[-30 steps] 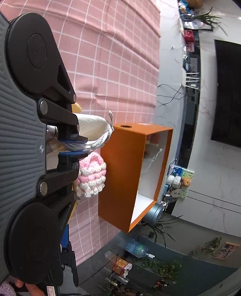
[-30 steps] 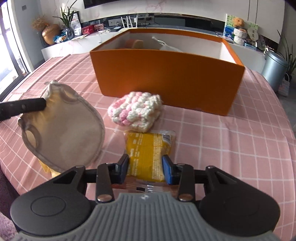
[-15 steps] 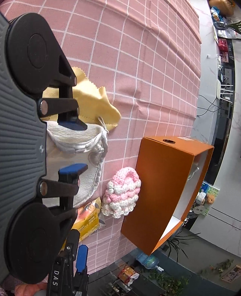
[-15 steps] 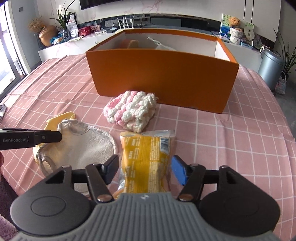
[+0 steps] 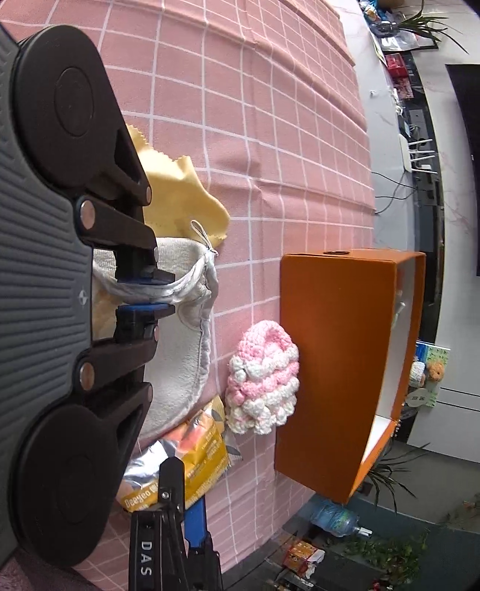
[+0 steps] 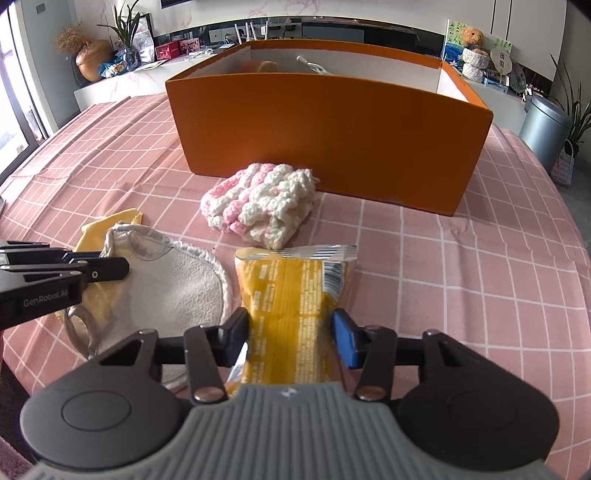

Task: Organize soft objects
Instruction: 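Grasp the cream drawstring pouch with the left tool while the right tool grasps the yellow snack packet, then carry the pouch with the left tool while the right tool carries the packet over the box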

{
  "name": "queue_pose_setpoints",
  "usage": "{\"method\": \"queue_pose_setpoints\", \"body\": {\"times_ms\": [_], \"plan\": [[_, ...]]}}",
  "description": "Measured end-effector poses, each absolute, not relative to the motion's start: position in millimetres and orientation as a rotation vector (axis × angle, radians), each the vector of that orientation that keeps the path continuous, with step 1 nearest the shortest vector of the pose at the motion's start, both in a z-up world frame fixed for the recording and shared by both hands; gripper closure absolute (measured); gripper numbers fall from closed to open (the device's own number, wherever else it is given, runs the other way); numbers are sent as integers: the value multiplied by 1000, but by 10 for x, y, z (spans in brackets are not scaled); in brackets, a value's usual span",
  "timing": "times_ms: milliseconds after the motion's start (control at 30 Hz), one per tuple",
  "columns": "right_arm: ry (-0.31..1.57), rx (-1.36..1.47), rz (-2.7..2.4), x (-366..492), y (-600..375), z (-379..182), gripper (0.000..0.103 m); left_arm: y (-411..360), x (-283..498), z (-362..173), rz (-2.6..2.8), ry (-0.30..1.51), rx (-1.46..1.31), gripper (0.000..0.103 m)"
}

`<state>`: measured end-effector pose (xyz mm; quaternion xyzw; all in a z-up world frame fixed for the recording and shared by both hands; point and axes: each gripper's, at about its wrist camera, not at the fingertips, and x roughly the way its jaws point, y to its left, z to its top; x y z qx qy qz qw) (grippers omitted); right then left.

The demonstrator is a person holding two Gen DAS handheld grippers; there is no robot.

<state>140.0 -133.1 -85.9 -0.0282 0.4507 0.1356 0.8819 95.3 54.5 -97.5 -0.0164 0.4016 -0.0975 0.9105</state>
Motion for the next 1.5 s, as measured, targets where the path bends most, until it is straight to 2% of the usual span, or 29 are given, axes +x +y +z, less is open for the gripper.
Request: {"method": "queue_pose_setpoints", "body": {"times_ms": [500,833,1200,1500], "plan": [[828,-73,321,1201,-1382,-422,62,505,772,-340,-251,711,-20,94],[724,-67,337,1264,-1485,12,63,460,921,68,-281,619,-19,94],[616,-53,336,1836,-1645,586,63,250,1443,591,-327,473,-13,94],[636,-70,293,2700,-1648,682,63,45,2163,690,-324,420,-47,94]]}}
